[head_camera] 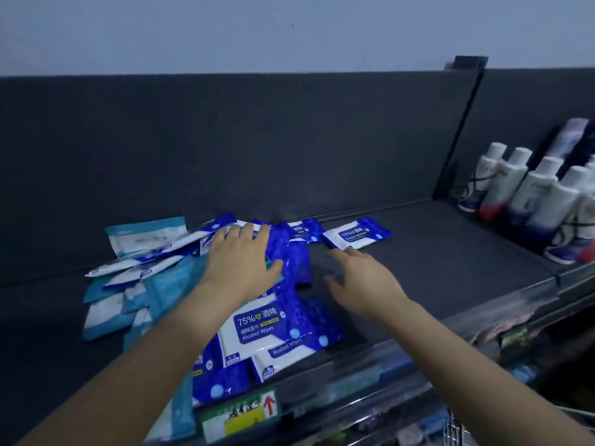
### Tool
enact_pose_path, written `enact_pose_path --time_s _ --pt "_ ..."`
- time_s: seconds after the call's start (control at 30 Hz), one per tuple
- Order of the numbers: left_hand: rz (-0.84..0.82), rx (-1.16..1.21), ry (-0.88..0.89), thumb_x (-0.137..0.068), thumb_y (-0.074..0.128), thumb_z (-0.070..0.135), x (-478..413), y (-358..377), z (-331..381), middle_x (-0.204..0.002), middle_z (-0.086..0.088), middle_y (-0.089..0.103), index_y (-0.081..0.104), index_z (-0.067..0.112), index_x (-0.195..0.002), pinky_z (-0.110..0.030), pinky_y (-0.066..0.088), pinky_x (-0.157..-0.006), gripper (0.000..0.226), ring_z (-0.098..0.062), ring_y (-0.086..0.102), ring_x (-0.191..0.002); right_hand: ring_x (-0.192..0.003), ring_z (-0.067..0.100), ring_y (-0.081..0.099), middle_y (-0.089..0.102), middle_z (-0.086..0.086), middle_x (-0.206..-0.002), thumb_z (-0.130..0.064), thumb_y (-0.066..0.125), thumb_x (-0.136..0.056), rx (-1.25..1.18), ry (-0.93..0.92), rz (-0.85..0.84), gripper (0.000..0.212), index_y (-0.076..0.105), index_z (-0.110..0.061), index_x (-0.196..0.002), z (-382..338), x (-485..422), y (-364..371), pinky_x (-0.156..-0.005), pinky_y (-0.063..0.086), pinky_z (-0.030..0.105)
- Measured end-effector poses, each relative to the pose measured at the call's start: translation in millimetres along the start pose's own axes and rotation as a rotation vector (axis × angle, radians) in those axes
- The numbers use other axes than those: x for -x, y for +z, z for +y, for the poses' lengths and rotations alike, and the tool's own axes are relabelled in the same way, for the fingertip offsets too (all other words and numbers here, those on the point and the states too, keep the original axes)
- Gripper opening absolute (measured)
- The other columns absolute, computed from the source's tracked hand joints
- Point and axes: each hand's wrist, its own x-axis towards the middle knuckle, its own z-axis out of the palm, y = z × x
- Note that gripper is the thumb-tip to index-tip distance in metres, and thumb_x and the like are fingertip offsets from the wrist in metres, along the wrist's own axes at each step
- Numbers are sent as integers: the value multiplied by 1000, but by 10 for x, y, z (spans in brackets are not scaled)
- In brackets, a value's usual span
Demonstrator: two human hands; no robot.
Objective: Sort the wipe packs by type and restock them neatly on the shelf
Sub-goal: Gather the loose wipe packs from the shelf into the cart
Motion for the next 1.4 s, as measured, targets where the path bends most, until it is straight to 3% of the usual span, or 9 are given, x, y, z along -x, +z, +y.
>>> enact_pose_path --time_s 0.3,0.47,0.57,0.7,0.8,0.93,1.03,1.17,1.4 --pt "-266 41 152 -77 27 79 -435 262 -161 -158 -3 18 14 27 -152 -44 2 -119 92 -20 11 -146 -124 29 46 47 6 -134 -35 50 -93 26 -20 -88 53 36 -22 -143 146 -702 101 -95 42 37" --pt "-178 77 240 -68 7 76 -633 431 -39 -131 0 36 31 25 -140 -36 -2 -119 92 -19 29 -132 -126 34 39 43 10 -137 -32 40 -97 80 78 -67 44 38 -17 -138 424 -1007 124 -100 38 46" --pt "-212 111 306 -80 19 79 -757 491 176 -138 0 32 28 26 -144 -36 -3 -120 84 -17 23 -136 -126 38 40 45 14 -137 -30 33 -99 32 141 -148 40 39 -18 -136 538 -1168 180 -100 37 48" --pt "-228 247 325 -88 27 72 -891 459 338 -153 1 25 30 25 -146 -35 -4 -120 74 -13 15 -143 -101 32 57 64 7 -106 -23 42 -93 -124 49 -12 24 58 -18 -111 594 -1271 128 -71 43 32" --pt "-316 265 307 -74 36 81 -951 301 210 -158 6 14 24 32 -149 -34 -9 -119 90 -9 3 -145 -114 27 52 58 4 -122 -39 60 -85 -77 5 -110 44 51 -28 -126 779 -1369 38 -88 45 34" --pt "-756 216 137 -43 84 66 -1039 94 -84 -157 22 -11 -8 50 -146 -37 4 -119 139 -11 -9 -146 -128 26 42 45 5 -139 -51 72 -74 -80 -23 -402 80 37 -28 -142 892 -1450 8 -104 38 36" --pt "-795 203 95 -32 89 62 -1082 101 -131 -154 20 9 -8 54 -143 -41 22 -116 148 -12 7 -145 -109 23 56 58 4 -121 -41 84 -62 -225 44 -379 75 53 -18 -126 861 -1482 49 -91 48 34" --pt "-714 208 8 -29 87 66 -1055 90 -217 -152 16 19 -4 47 -146 -42 32 -111 150 -13 19 -142 -71 22 65 68 6 -83 -15 69 -74 -687 215 -474 26 63 -11 -98 779 -1434 124 -56 46 25" --pt "-663 195 1 -26 78 79 -1046 174 -251 -119 7 49 40 27 -116 -34 44 -96 111 -14 47 -106 -96 29 70 73 13 -103 -27 80 -65 -1231 245 -628 52 69 -5 -111 467 -1347 152 -89 54 41"
